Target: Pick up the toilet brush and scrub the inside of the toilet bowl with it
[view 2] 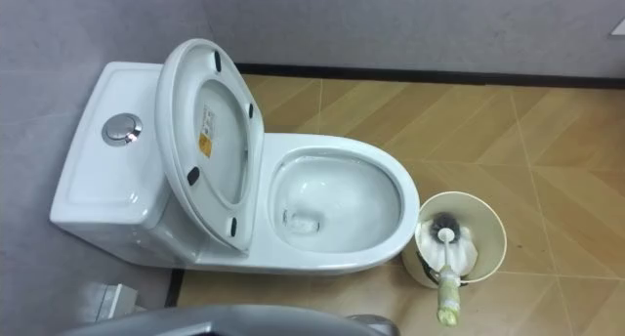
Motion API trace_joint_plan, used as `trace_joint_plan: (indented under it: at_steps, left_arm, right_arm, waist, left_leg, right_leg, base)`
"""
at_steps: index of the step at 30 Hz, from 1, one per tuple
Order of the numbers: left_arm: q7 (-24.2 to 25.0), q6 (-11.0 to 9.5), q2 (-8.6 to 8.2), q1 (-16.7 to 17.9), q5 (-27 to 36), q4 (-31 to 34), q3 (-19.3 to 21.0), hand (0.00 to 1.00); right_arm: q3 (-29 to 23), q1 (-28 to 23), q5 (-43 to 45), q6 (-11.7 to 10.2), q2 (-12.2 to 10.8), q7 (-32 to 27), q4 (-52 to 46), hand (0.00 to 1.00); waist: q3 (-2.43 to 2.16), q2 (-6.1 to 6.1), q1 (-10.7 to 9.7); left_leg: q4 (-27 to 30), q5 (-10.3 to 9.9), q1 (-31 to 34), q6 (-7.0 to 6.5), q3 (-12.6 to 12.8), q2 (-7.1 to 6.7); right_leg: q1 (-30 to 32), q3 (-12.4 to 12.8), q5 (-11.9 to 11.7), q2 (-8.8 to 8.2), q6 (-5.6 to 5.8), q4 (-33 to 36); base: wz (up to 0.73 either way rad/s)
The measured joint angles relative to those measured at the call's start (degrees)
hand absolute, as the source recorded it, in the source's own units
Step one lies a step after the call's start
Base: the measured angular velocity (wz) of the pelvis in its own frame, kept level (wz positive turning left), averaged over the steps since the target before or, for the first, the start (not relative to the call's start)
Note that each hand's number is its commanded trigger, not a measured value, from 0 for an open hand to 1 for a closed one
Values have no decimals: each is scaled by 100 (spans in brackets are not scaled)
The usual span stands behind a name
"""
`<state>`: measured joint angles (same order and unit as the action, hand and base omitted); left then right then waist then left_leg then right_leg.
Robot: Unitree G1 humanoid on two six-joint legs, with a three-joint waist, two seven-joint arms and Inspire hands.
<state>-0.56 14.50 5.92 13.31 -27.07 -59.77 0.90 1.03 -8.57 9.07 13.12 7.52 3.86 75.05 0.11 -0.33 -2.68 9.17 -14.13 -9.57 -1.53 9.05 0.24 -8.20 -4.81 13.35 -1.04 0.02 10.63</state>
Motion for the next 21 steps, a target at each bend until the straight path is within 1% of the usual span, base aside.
trace_joint_plan:
  at_steps: [14,17,19,21]
  left_arm:
    - [5,-15,3,-3,21,1,3,0]
    - [2,-83,3,6,-6,-10,10,0]
    - [-17,-84,2,20,8,1,51,0]
    - [-33,-83,0,32,0,8,144,0]
  right_arm:
    - [-22,73,-108,-5,0,-75,44,0]
    - [-221,55,-467,-51,-1,-171,92,0]
    - [-470,21,-1082,-56,-3,-335,146,0]
    - [-601,-75,-1552,-55,-3,-448,157,0]
  waist:
    - [0,-6,-16]
    - [2,-9,-20]
    - [5,-13,-36]
    - [9,-19,-34]
  left_leg:
    - [-8,0,-12,0,12,-1]
    - [-8,0,-11,0,11,2]
    - [-13,0,-19,0,4,2]
    - [-32,0,-52,0,3,1]
  right_leg:
    - [2,9,0,-1,0,4]
    - [2,15,0,1,0,11]
    - [-22,16,0,0,0,-4]
    - [-61,18,0,1,0,-15]
  base:
    - [0]
    - [0]
    - [0]
    - [2]
